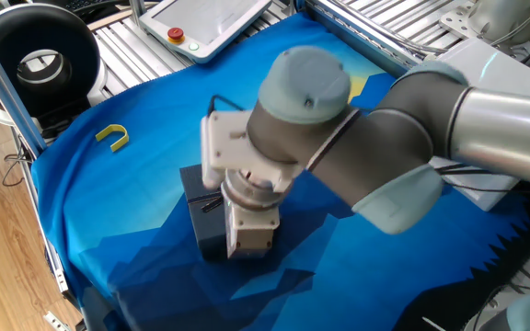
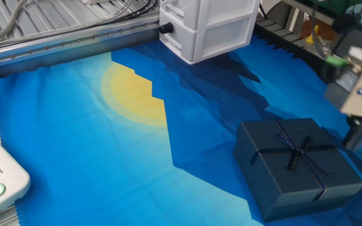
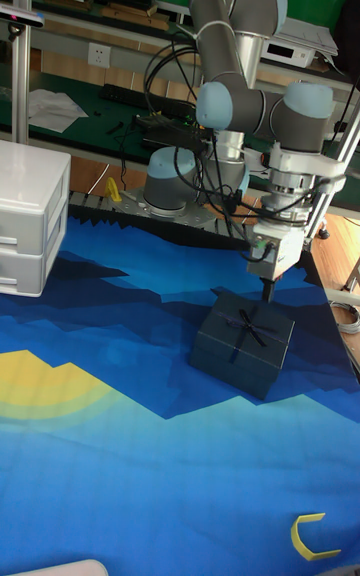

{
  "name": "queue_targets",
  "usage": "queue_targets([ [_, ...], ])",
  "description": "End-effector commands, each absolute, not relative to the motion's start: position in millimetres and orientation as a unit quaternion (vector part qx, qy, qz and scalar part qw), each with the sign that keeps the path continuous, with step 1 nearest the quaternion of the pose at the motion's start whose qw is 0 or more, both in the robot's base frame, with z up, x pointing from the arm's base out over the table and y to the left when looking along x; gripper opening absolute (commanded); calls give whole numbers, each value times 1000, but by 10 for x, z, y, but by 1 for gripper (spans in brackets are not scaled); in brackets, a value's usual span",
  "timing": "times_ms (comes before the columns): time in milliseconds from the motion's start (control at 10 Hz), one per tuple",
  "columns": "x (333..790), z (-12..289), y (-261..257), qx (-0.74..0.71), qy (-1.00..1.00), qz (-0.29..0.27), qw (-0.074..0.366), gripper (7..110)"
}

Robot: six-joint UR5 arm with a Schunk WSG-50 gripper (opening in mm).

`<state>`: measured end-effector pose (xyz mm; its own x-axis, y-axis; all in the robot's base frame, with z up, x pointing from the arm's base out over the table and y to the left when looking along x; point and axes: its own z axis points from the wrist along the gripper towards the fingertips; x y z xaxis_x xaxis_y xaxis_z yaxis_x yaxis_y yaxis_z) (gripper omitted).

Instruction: Slide the outer casing onto the gift box

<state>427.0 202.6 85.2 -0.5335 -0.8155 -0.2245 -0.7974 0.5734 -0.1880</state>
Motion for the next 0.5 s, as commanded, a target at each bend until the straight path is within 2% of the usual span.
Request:
queue_targets([
  [0, 4401, 1065, 1794, -420, 891, -50, 164, 7],
  [200, 4061, 1064, 1872, -352, 929, -3, 115, 7],
  [400, 3919, 1102, 1729, -313, 944, -16, 99, 7],
])
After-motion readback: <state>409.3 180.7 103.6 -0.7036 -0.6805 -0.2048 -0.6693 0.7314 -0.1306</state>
